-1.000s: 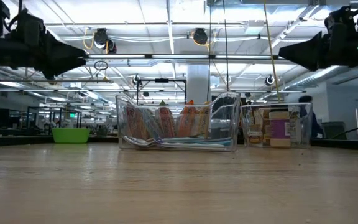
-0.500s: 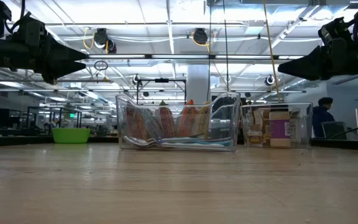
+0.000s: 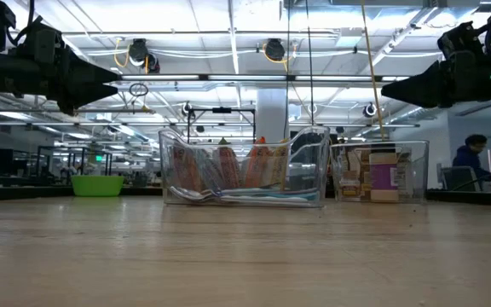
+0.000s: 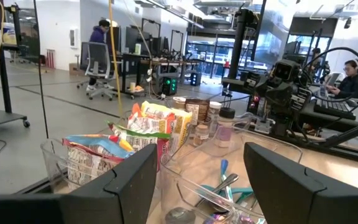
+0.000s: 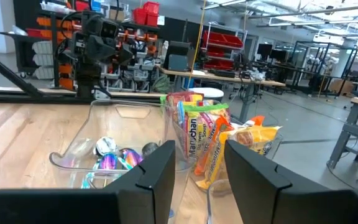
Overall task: Pick & Place Food Item
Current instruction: Return to Home Position
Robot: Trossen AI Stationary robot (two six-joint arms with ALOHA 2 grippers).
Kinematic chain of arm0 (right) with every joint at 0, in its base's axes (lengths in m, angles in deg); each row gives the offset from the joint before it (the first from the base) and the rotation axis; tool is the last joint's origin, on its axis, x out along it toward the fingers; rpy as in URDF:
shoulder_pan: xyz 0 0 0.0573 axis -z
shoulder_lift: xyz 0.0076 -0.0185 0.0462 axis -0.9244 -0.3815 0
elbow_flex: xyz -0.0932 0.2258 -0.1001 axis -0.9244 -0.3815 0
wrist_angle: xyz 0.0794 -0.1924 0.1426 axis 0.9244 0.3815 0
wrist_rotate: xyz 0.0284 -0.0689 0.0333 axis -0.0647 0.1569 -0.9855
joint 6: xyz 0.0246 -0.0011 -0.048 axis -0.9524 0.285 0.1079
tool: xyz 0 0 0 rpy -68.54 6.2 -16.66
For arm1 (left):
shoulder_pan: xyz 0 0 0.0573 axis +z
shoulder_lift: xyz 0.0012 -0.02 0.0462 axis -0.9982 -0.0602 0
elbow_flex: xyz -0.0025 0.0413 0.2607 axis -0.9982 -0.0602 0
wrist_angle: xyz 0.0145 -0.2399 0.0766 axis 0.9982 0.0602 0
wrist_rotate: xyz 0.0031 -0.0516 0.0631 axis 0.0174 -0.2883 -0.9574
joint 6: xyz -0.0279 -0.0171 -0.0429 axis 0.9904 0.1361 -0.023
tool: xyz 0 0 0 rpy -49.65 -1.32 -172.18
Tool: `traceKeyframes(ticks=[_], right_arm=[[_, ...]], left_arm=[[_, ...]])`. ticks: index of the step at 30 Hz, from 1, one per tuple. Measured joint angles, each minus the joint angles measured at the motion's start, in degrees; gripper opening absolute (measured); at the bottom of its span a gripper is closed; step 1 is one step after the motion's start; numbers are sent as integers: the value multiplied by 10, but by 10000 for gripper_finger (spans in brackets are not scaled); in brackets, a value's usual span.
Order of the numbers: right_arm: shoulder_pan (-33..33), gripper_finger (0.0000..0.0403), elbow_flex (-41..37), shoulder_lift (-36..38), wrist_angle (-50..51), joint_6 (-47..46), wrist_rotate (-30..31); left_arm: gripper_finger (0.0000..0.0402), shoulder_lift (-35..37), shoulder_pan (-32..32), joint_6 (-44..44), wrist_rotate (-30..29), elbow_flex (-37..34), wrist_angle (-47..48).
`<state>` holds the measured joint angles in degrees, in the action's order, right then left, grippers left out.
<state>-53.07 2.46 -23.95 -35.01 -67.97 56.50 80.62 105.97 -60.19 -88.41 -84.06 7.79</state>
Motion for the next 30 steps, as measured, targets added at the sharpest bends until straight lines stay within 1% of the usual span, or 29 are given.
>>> traceKeyframes(ticks=[30], right_arm=[[0, 130, 0, 0, -11, 0, 0]], left_arm=[[248, 0, 0, 1, 0, 0, 0]])
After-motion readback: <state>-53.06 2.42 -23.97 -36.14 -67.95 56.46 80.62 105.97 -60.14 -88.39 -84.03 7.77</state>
